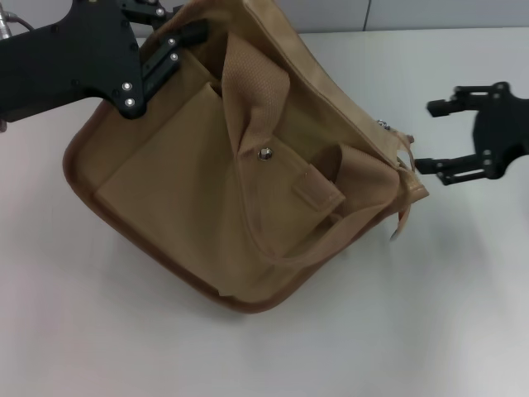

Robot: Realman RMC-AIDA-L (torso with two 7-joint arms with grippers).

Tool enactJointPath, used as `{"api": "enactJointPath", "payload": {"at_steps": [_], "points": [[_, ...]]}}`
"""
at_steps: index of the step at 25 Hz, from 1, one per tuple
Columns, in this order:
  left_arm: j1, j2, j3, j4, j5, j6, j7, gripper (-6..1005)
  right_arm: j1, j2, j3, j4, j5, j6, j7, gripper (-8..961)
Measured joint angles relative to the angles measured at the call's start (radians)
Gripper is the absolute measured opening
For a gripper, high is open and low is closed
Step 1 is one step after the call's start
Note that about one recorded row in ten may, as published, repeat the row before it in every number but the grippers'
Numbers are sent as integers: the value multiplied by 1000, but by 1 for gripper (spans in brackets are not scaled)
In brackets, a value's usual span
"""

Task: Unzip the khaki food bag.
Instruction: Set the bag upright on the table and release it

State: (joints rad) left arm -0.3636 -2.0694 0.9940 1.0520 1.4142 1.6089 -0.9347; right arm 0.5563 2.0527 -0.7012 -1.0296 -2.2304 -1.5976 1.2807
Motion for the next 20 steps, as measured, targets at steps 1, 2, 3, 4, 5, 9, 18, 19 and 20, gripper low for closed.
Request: {"api": "enactJointPath", "payload": {"at_steps": [1, 2, 3, 4, 5, 9, 18, 19, 20], "points": [[0, 0, 0, 0, 0, 0, 0, 70, 12, -1, 0, 21, 0, 1, -1, 750], [0, -1, 0, 0, 0, 0, 0, 70, 23, -2, -1, 36, 0, 2, -1, 745], [-1, -1, 0, 0, 0, 1, 0, 70, 35, -3, -1, 54, 0, 4, -3, 740], [-1, -1, 0, 0, 0, 1, 0, 71, 42, -3, -2, 64, 0, 7, -6, 734], [-1, -1, 0, 0, 0, 1, 0, 71, 49, -2, -2, 75, 0, 12, -9, 729], [0, -2, 3, 0, -11, 2, 0, 71, 73, 8, -18, 102, -2, 40, -20, 708], [7, -2, 7, -3, -27, 9, 1, 71, 93, 11, -53, 143, 30, 103, -78, 661], [9, -2, 8, -5, -27, 11, 1, 71, 91, 11, -52, 141, 39, 101, -82, 581], [11, -2, 8, -5, -27, 12, 3, 71, 89, 11, -52, 140, 50, 99, -85, 502]]}}
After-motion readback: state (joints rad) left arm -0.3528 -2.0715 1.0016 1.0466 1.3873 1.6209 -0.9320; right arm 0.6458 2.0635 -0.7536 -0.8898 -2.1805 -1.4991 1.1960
